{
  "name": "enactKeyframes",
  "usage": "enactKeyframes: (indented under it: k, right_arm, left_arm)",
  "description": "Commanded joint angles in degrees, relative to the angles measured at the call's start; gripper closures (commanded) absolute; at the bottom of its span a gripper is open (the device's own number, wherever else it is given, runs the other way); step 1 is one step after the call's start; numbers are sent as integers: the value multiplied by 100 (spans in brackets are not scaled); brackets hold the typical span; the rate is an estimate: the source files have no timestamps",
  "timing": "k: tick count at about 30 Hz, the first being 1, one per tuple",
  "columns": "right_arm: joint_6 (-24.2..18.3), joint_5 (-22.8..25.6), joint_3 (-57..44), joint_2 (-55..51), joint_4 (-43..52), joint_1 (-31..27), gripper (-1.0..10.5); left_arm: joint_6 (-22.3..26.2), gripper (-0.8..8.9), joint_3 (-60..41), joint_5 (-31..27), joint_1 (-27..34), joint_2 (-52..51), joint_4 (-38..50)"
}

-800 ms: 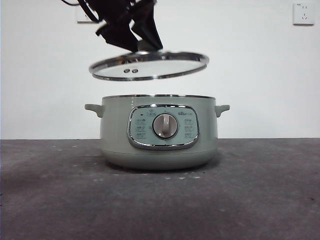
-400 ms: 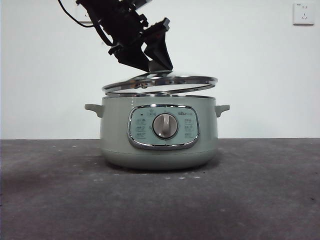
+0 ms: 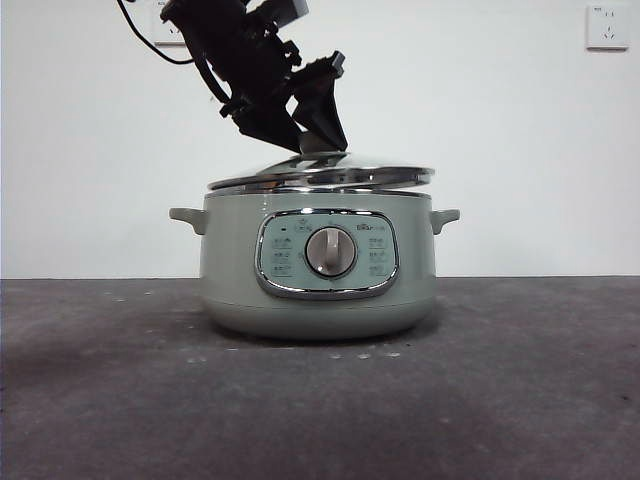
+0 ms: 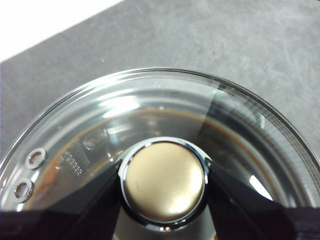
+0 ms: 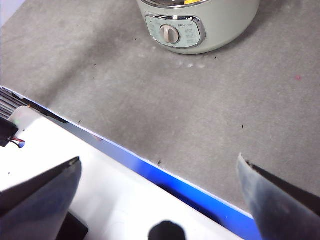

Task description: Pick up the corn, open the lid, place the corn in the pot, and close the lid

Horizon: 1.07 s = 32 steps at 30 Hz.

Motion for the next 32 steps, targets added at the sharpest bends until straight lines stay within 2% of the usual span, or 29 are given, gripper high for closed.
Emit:
enactKeyframes:
  k: [1, 17, 19, 24, 32]
  right_arm:
    - [59, 4, -48, -26, -149, 4, 414]
    - [55, 7, -48, -26, -146, 4, 413]
    - [55, 7, -48, -26, -146, 4, 413]
    - [42, 9, -48, -26, -149, 4, 413]
    - [44, 11, -48, -26, -146, 4, 413]
  left_arm:
    - [70, 821, 144, 4, -15, 57, 264]
    - [70, 819, 144, -31, -13, 240, -24]
    - [72, 820, 144, -201, -13, 240, -168]
    - [369, 820, 144, -461, -13, 240, -374]
    - [367, 817, 144, -428, -9, 240, -369]
